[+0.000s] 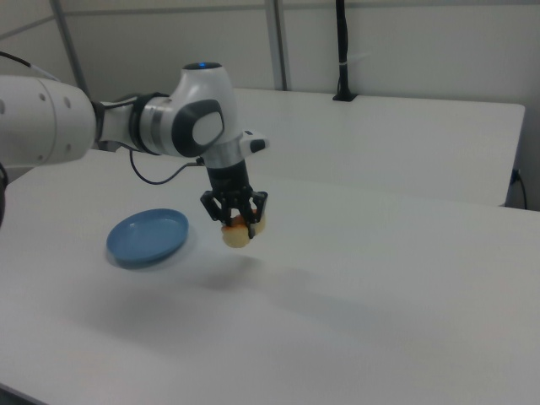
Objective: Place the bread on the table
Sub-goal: 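Carry the bread away from the plate and lower it to the table, then open the gripper to release the bread on the table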
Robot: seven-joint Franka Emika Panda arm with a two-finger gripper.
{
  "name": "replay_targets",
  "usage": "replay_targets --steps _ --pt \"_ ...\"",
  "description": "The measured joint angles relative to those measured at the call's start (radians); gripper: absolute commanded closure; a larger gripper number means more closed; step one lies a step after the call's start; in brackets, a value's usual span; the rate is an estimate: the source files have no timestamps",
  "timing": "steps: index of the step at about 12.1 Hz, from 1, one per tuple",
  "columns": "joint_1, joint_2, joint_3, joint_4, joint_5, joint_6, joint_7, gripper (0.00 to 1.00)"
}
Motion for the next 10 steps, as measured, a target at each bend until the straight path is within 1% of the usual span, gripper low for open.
replay_targets --steps 1,4,5,6,10 --pt "-0.003 0.031 -0.002 0.009 0.017 0.052 0.008 0.58" --pt "0.0 0.134 -0.002 0.03 0.021 0.134 0.017 0.58" --pt "0.0 0.164 -0.002 0.032 0.021 0.165 0.017 0.52" --pt "0.0 0.191 -0.002 0.035 0.02 0.192 0.017 0.01" --pt "0.0 0.203 -0.002 0.051 0.019 0.199 0.042 0.0"
